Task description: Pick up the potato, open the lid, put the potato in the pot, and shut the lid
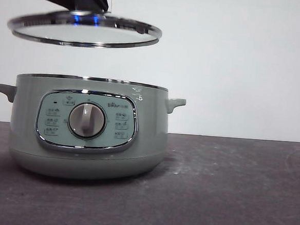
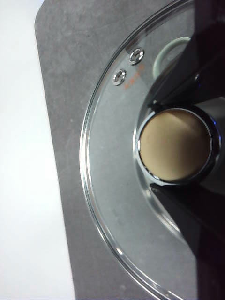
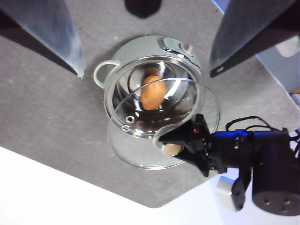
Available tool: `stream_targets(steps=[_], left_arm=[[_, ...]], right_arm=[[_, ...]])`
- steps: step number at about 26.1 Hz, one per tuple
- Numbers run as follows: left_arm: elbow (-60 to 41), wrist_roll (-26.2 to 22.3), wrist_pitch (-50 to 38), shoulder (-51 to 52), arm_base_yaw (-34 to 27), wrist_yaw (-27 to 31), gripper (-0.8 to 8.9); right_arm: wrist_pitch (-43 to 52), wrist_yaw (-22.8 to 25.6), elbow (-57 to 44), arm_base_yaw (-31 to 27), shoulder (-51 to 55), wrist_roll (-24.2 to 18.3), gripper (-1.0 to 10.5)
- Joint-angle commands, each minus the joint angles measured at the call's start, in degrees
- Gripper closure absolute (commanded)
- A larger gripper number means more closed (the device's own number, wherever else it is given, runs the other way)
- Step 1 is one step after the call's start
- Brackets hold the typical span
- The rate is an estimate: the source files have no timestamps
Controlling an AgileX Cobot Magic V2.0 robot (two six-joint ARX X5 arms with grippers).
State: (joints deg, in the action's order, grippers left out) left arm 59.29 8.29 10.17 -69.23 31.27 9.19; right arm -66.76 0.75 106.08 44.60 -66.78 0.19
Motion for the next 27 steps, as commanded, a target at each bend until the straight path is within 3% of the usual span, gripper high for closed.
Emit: stream_targets(steps=[1,27], left_arm=[[-0.37,0.98,-3.41,0.61,0.61,0.11,8.22],[-0.87,1.03,-6.56,-8.07,0.94,-0.24,8.22]], right_arm=[[0.04,1.29,0.17,0.04,0.09,0.66,5.1],[-2.38,1.25,0.17,0.04,1.25,1.88,5.1]])
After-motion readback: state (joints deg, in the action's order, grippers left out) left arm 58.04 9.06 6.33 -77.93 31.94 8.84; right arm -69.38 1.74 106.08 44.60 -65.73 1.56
